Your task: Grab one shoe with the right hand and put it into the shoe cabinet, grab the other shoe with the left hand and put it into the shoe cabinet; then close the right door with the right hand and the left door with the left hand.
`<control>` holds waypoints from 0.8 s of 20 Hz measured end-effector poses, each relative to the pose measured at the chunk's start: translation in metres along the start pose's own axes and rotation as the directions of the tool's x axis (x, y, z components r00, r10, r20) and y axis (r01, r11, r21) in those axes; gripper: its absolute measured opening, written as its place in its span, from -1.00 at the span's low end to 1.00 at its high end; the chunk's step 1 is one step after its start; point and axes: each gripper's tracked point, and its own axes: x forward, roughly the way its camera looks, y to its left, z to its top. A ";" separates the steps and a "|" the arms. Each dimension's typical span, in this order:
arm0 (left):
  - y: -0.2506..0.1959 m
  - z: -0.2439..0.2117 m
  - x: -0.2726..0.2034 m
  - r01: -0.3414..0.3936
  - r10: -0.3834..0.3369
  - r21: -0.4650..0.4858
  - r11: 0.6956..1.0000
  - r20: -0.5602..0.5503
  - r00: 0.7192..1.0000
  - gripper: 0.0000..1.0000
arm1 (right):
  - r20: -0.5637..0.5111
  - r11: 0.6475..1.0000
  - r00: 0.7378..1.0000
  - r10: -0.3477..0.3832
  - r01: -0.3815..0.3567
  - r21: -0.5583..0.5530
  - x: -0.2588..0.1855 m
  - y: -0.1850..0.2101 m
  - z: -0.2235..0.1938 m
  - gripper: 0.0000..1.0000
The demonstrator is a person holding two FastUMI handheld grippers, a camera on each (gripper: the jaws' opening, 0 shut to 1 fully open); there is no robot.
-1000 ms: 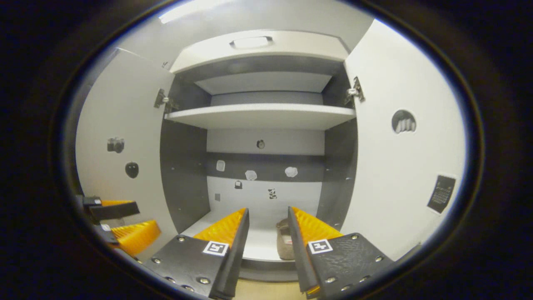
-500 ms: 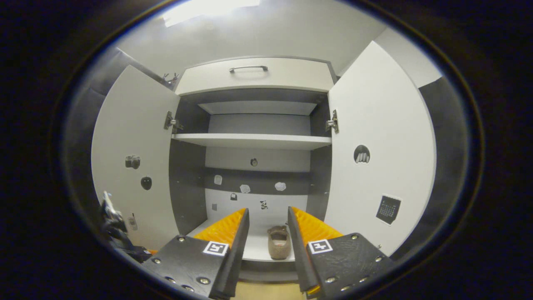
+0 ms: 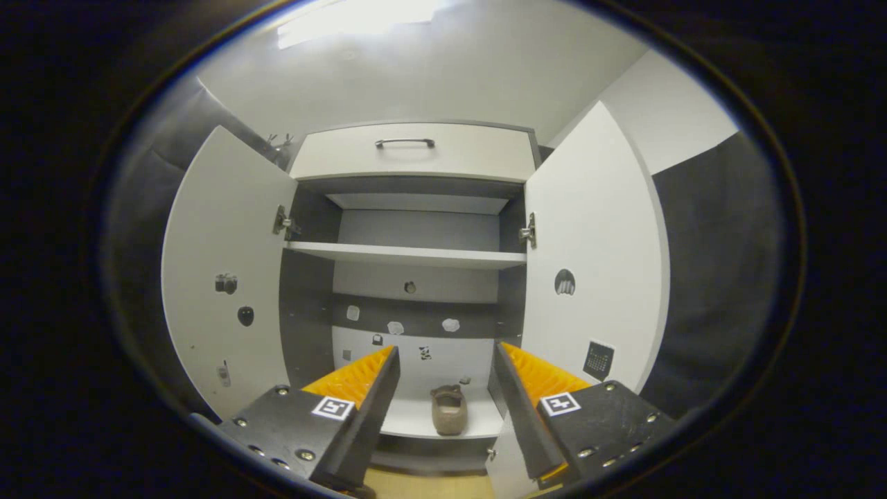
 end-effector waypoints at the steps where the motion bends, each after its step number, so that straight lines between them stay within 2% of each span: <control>1: 0.001 -0.019 0.004 0.009 -0.009 0.001 1.000 -0.047 0.999 0.99 | 0.001 1.000 1.000 -0.005 0.005 -0.001 -0.001 -0.001 0.000 0.65; 5: 0.006 -0.076 0.025 0.015 -0.013 0.012 1.000 -0.169 0.985 0.96 | -0.010 0.999 0.999 -0.033 0.033 -0.011 -0.002 -0.012 -0.004 0.65; 8: 0.007 -0.115 0.034 0.041 -0.038 0.006 0.999 -0.260 0.965 0.96 | -0.020 0.998 0.998 -0.052 0.052 -0.025 -0.002 -0.017 -0.009 0.65; 12: 0.015 -0.142 0.046 0.036 -0.039 -0.013 0.999 -0.331 0.943 0.97 | -0.062 0.997 0.996 -0.059 0.056 -0.047 -0.003 -0.021 -0.024 0.65; 13: 0.019 -0.148 0.053 0.025 -0.028 -0.014 1.000 -0.338 0.941 0.97 | -0.069 0.997 0.996 -0.059 0.056 -0.054 -0.004 -0.021 -0.027 0.59; 16: 0.027 -0.164 0.068 0.015 -0.026 -0.033 0.999 -0.379 0.925 0.92 | -0.097 0.996 0.993 -0.067 0.061 -0.068 -0.005 -0.025 -0.037 0.65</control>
